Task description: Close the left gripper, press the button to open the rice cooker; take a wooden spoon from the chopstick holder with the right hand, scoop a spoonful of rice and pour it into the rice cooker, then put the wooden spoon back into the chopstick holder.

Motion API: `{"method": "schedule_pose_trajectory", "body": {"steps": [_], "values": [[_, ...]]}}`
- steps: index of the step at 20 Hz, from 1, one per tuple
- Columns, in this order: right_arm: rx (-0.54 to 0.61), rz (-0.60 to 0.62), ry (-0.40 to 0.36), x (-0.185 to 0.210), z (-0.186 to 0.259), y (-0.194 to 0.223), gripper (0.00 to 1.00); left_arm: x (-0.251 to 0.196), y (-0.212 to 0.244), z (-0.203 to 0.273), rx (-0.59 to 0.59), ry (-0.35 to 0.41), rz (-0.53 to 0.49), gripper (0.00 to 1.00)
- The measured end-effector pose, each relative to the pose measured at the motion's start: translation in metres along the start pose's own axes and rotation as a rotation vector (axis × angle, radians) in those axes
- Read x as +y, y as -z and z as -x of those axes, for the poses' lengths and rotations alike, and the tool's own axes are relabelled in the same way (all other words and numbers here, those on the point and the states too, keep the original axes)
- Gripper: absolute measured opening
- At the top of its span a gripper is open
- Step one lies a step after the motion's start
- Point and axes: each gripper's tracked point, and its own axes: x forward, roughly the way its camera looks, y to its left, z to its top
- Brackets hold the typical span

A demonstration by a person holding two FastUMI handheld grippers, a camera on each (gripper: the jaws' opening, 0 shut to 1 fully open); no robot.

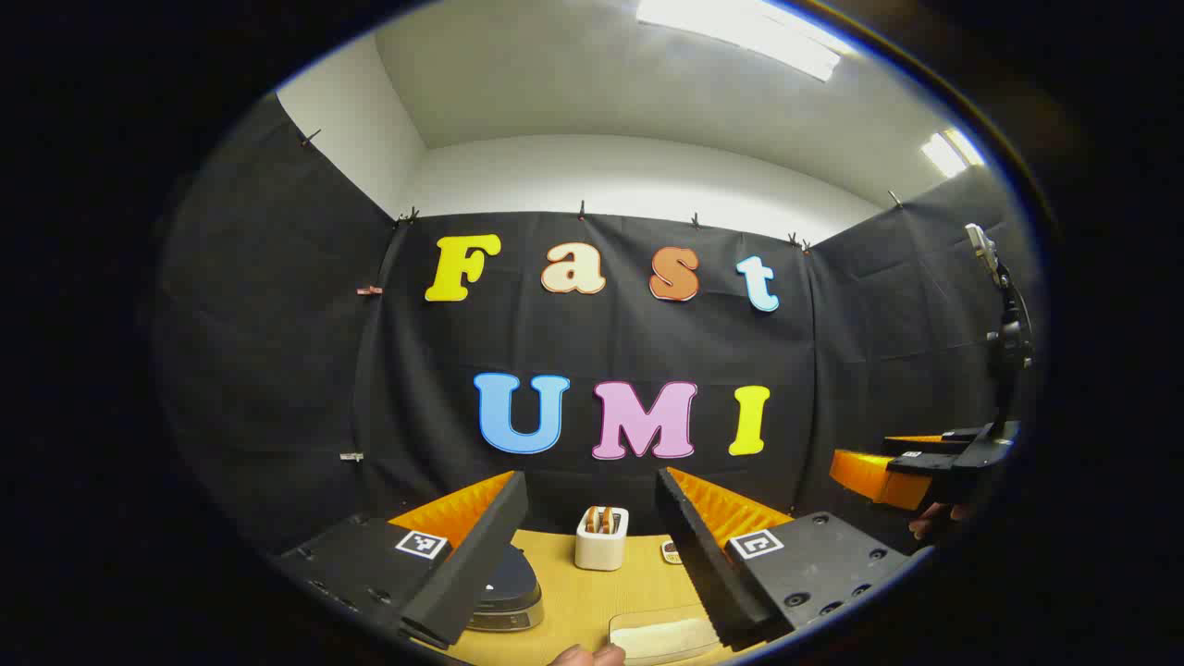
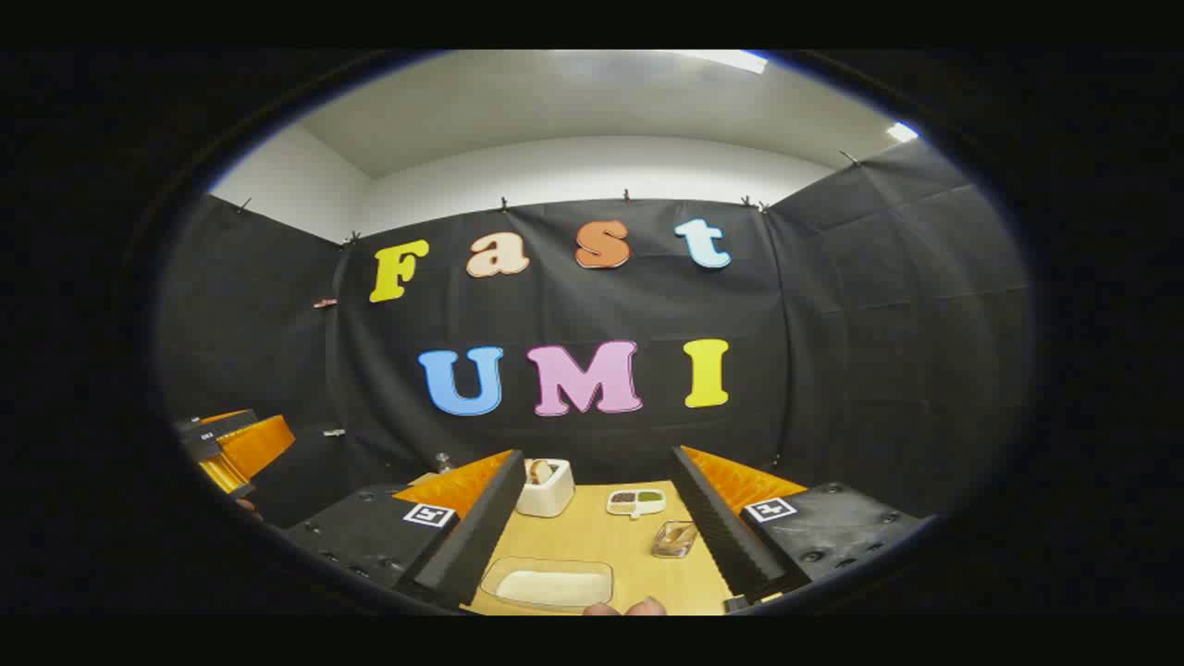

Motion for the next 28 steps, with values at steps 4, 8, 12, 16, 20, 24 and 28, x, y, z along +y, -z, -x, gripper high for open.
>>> {"method": "schedule_pose_trajectory", "body": {"steps": [4, 8, 12, 16, 20, 24, 28], "values": [[-0.022, 0.021, -0.009, -0.003, -0.002, -0.006, 0.97, -0.002, 0.004, -0.001, 0.020, -0.006, 0.004, 0.95], [-0.010, 0.020, -0.017, -0.003, -0.004, 0.000, 0.97, 0.000, 0.009, -0.004, 0.032, -0.018, 0.000, 0.95], [-0.010, 0.022, -0.014, -0.006, -0.004, 0.000, 0.98, 0.002, 0.013, -0.005, 0.046, -0.026, 0.009, 0.95], [-0.006, 0.019, -0.015, -0.007, -0.005, 0.002, 0.97, 0.003, 0.017, -0.007, 0.057, -0.027, 0.004, 0.95], [-0.002, 0.017, -0.028, -0.001, -0.008, 0.004, 0.98, 0.005, 0.018, -0.009, 0.057, -0.028, -0.001, 0.95], [0.000, 0.029, -0.046, 0.008, -0.013, 0.005, 0.97, 0.015, 0.023, -0.012, 0.069, -0.041, -0.005, 0.95], [0.005, 0.028, -0.066, 0.022, -0.019, 0.007, 0.98, 0.033, 0.030, -0.017, 0.081, -0.067, -0.003, 0.95]]}}
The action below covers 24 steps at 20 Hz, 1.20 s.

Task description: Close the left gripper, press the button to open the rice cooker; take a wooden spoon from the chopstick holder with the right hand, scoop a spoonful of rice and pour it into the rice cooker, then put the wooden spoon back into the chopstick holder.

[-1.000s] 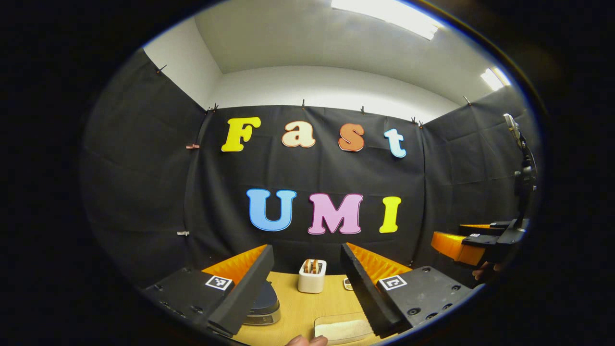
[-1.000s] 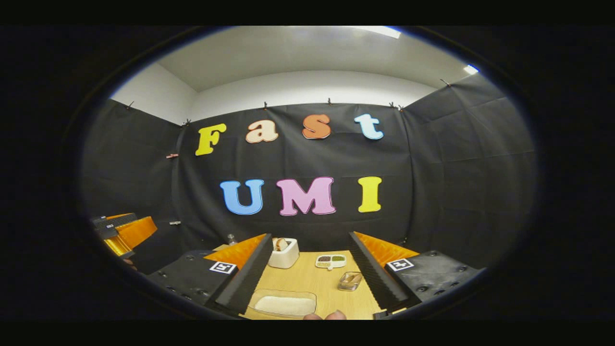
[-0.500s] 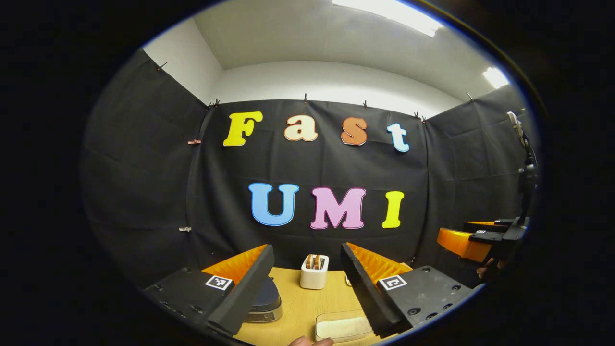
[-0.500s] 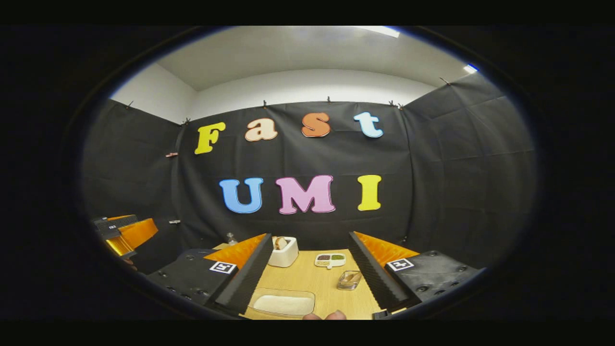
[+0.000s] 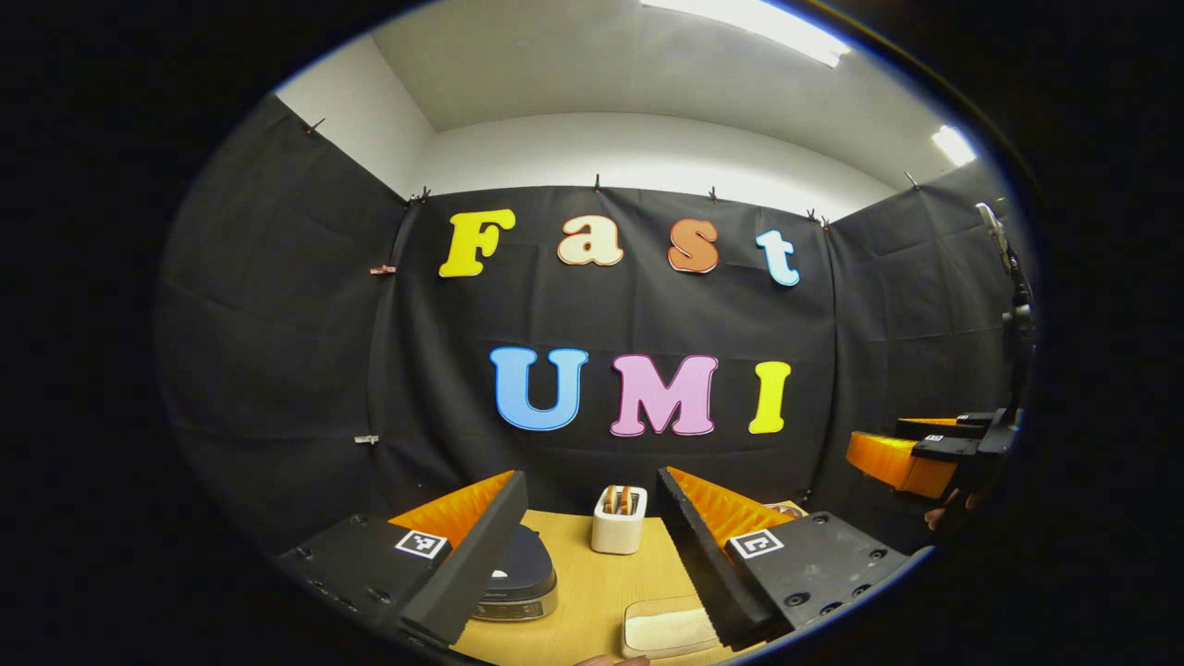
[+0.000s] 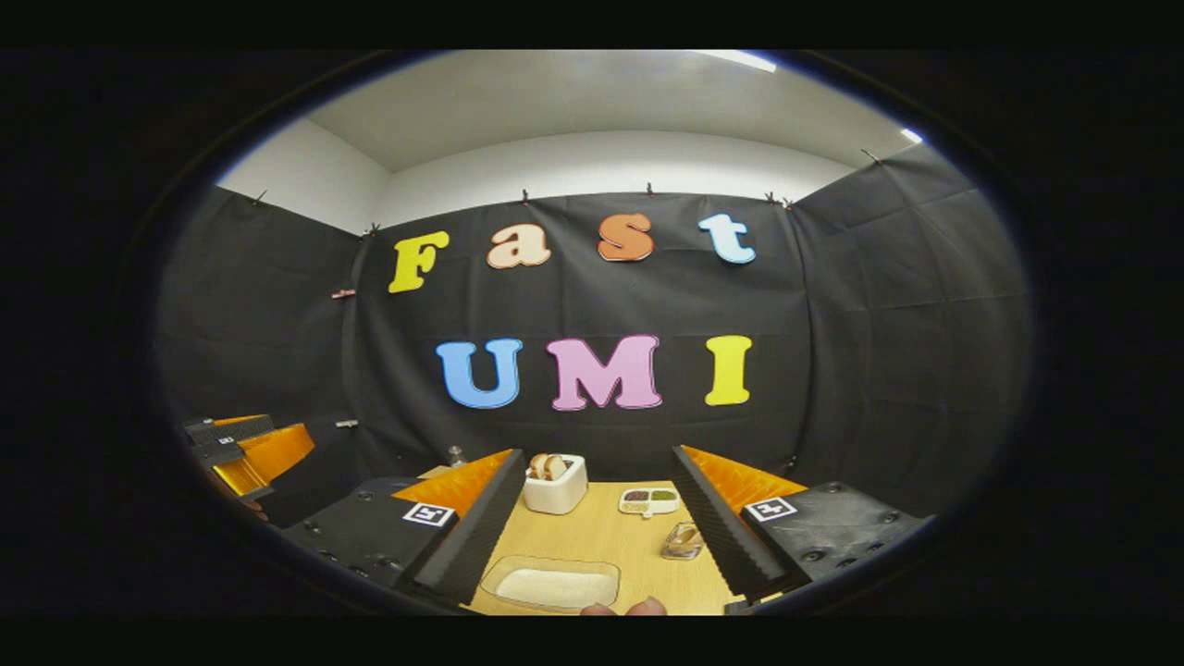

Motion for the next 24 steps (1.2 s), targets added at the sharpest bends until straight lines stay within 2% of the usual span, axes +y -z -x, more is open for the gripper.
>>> {"method": "schedule_pose_trajectory", "body": {"steps": [5, 6, 9, 16, 21, 22, 23, 24], "values": [[0.010, 0.014, -0.035, 0.025, -0.012, 0.004, 1.00, 0.027, 0.009, -0.010, 0.016, -0.030, 0.007, 0.94], [0.008, 0.016, -0.039, 0.030, -0.014, 0.003, 0.98, 0.032, 0.011, -0.013, 0.018, -0.034, 0.007, 0.93], [0.013, 0.023, -0.054, 0.046, -0.021, 0.006, 0.98, 0.046, 0.020, -0.020, 0.035, -0.040, 0.005, 0.87], [0.030, 0.067, -0.077, 0.074, -0.027, 0.013, 0.98, 0.084, 0.058, -0.041, 0.109, -0.081, 0.019, 0.64], [0.044, 0.092, -0.151, 0.086, -0.046, 0.021, 0.98, 0.101, 0.070, -0.058, 0.118, -0.151, -0.015, 0.63], [0.054, 0.079, -0.169, 0.087, -0.050, 0.023, 0.98, 0.104, 0.080, -0.063, 0.140, -0.174, -0.026, 0.61], [0.054, 0.063, -0.189, 0.087, -0.054, 0.023, 0.99, 0.105, 0.090, -0.067, 0.165, -0.191, -0.033, 0.53], [0.051, 0.050, -0.207, 0.088, -0.058, 0.022, 0.99, 0.105, 0.097, -0.072, 0.182, -0.205, -0.037, 0.54]]}}
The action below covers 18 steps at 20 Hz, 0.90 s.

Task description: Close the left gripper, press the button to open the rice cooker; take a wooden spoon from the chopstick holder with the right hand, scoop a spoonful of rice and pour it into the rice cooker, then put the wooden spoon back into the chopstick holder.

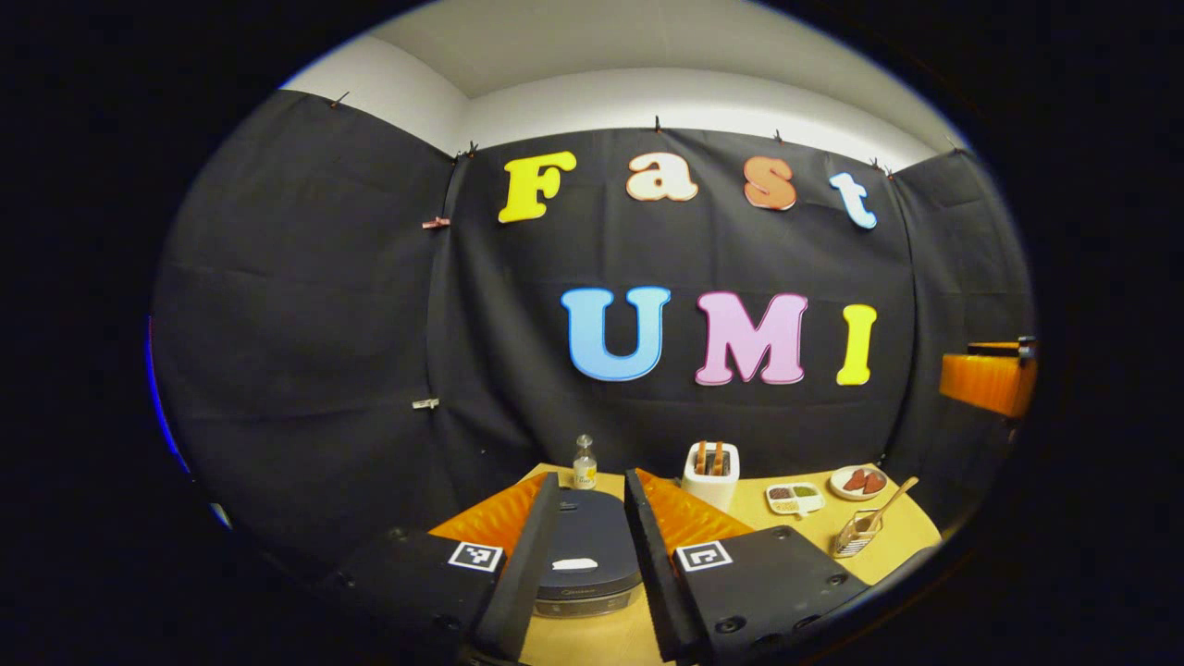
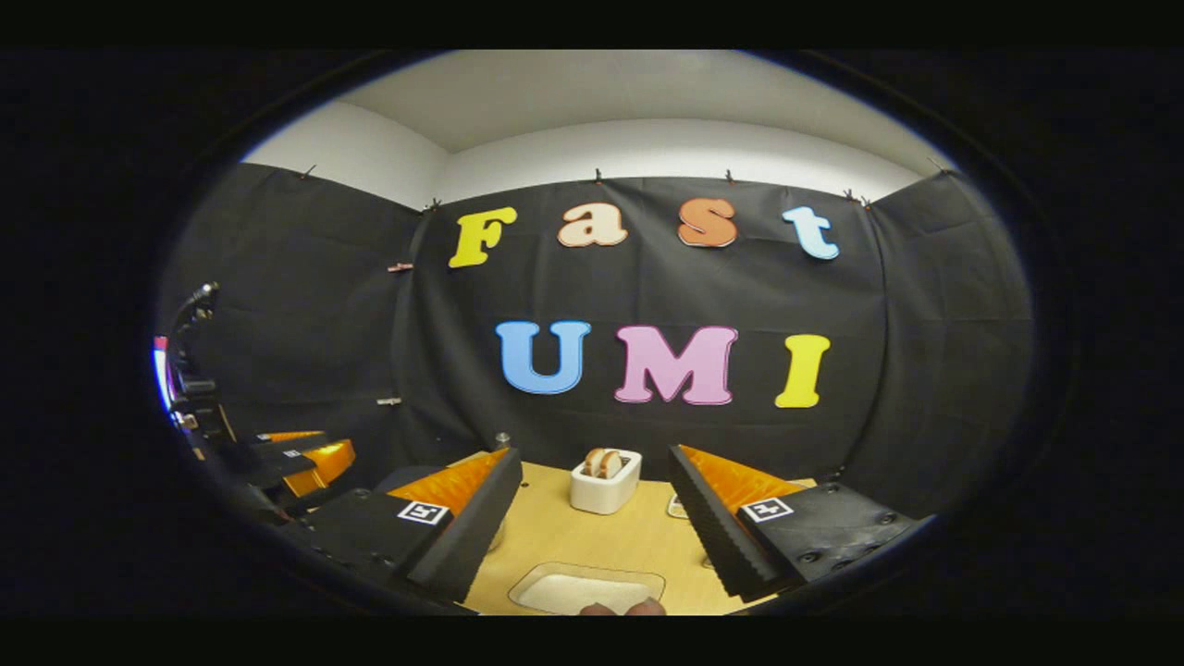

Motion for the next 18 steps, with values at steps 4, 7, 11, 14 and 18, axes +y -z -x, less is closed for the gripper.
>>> {"method": "schedule_pose_trajectory", "body": {"steps": [4, 7, 11, 14, 18], "values": [[-0.009, 0.009, -0.064, -0.011, -0.004, 0.004, 0.98, -0.009, 0.029, -0.022, 0.090, -0.039, 0.018, 0.39], [-0.012, -0.010, -0.089, -0.023, -0.002, 0.011, 0.99, -0.014, 0.059, -0.039, 0.188, -0.071, 0.066, 0.26], [-0.019, -0.021, -0.053, -0.046, 0.004, 0.013, 0.99, -0.017, 0.111, -0.056, 0.327, -0.096, 0.093, 0.13], [-0.004, -0.029, 0.011, -0.057, 0.002, 0.017, 0.98, -0.015, 0.138, -0.072, 0.396, -0.080, 0.062, 0.07], [0.024, -0.012, 0.051, -0.039, -0.001, 0.024, 0.98, -0.004, 0.166, -0.095, 0.471, -0.055, 0.075, 0.07]]}}
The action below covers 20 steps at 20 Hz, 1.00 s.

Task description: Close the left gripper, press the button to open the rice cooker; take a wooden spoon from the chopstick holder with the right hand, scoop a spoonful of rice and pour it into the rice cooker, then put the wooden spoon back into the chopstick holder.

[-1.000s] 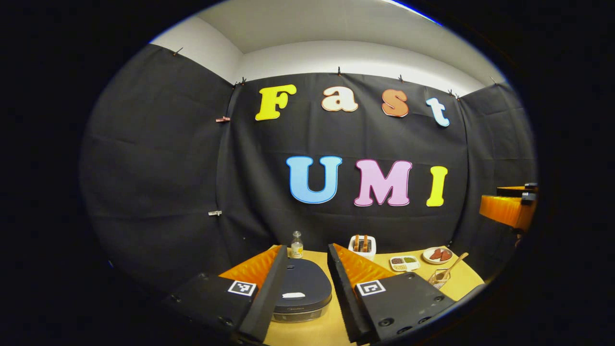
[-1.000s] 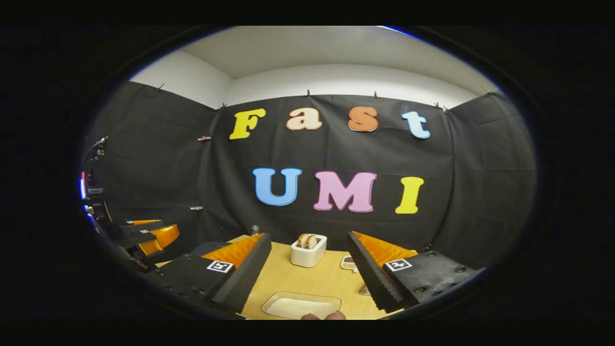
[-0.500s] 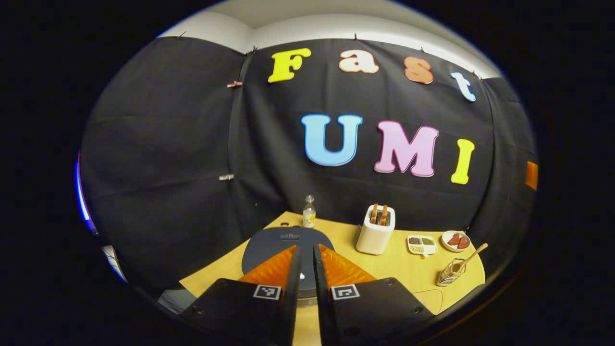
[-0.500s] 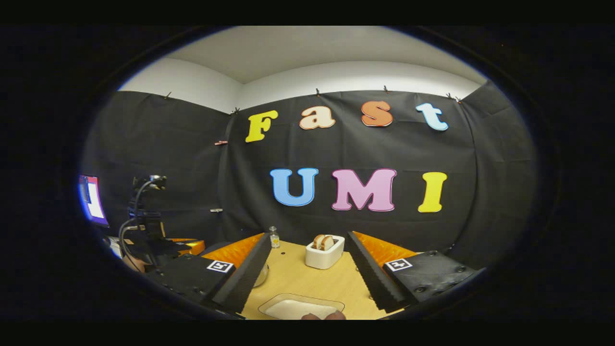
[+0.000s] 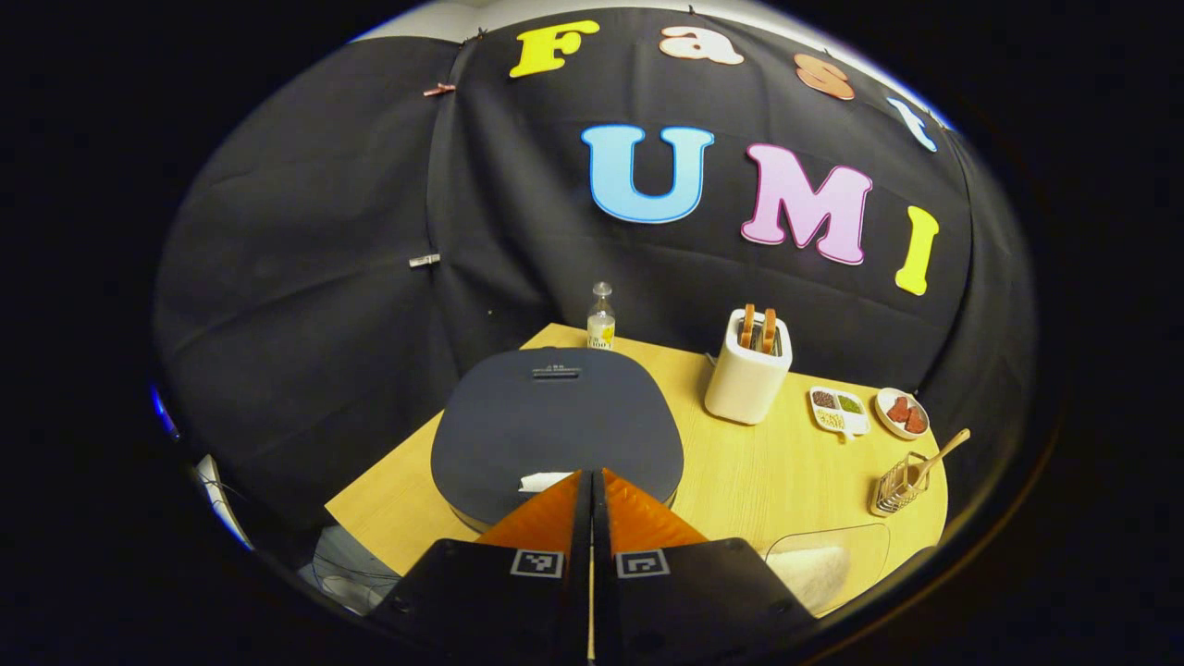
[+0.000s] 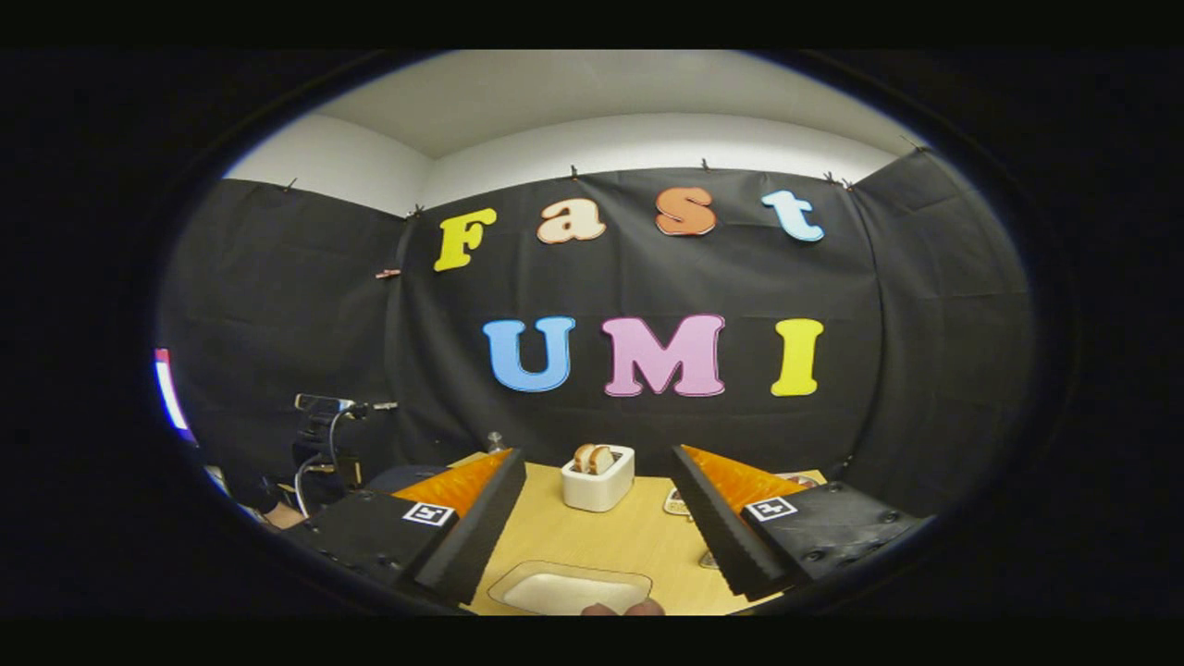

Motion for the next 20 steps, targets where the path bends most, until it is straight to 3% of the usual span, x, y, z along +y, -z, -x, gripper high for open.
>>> {"method": "schedule_pose_trajectory", "body": {"steps": [5, 9, 12, 17, 20], "values": [[0.001, 0.069, 0.042, 0.030, 0.007, -0.002, 0.98, 0.019, 0.028, -0.026, 0.084, 0.034, 0.004, 0.07], [0.048, 0.096, 0.056, 0.053, 0.013, 0.014, 0.98, 0.020, 0.027, -0.025, 0.036, 0.065, -0.063, 0.07], [0.061, 0.120, 0.045, 0.072, 0.014, 0.016, 0.98, 0.019, 0.030, -0.029, 0.032, 0.006, -0.054, 0.07], [0.080, 0.135, -0.002, 0.098, 0.009, 0.017, 0.98, 0.018, 0.027, -0.030, -0.006, -0.124, -0.173, 0.07], [0.065, 0.162, -0.025, 0.108, 0.006, 0.007, 0.98, 0.017, 0.022, -0.029, -0.032, -0.109, -0.102, 0.07]]}}
